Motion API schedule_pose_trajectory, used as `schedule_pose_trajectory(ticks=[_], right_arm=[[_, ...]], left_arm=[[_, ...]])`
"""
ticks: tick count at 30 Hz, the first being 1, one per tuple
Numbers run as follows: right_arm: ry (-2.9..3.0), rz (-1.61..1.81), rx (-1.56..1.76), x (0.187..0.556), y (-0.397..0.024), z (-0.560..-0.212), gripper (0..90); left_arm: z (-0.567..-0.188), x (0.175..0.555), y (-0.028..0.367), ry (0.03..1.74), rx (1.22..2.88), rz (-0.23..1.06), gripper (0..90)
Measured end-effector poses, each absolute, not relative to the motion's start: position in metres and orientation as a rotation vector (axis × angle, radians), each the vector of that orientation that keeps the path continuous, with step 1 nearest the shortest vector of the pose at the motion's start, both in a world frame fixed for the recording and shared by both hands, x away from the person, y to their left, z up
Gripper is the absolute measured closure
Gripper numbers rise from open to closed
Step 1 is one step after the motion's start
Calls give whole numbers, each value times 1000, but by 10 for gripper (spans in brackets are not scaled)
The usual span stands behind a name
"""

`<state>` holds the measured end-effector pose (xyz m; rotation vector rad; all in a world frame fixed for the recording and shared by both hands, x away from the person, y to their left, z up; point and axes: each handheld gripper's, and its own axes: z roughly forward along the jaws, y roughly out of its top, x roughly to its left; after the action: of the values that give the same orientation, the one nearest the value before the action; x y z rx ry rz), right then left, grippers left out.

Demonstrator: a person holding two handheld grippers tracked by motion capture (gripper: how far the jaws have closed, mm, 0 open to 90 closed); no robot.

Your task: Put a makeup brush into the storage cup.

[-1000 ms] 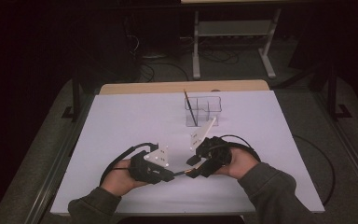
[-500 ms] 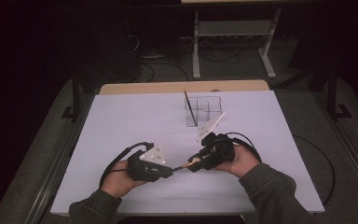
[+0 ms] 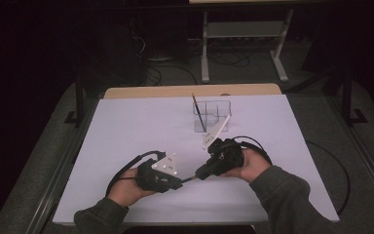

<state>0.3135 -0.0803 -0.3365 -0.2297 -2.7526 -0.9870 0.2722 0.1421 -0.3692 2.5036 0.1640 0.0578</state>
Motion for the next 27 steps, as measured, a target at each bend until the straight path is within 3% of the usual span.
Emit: schedule_pose_trajectory(ticks=[2,4,6,10,19,20,23,27], right_arm=[[-2763,-975,-208,313,-78,-335,837],[-2799,-918,-147,311,-71,-330,838],[-2813,-899,-137,310,-69,-328,838],[-2848,-896,-82,307,-61,-319,838],[-2877,-957,-77,305,-62,-312,826],[-2860,-1011,-122,305,-64,-310,657],[-2854,-1069,-141,307,-69,-308,606],[-2843,-1114,-175,308,-75,-313,603]], left_arm=[[-369,273,141,161,2504,44,807],[-367,273,138,158,2515,31,734],[-366,273,137,155,2516,27,732],[-364,272,134,129,2512,10,814],[-362,275,137,189,2458,20,838],[-361,277,140,206,2432,20,838],[-359,277,142,237,2410,5,838],[-359,278,147,270,2359,7,838]])
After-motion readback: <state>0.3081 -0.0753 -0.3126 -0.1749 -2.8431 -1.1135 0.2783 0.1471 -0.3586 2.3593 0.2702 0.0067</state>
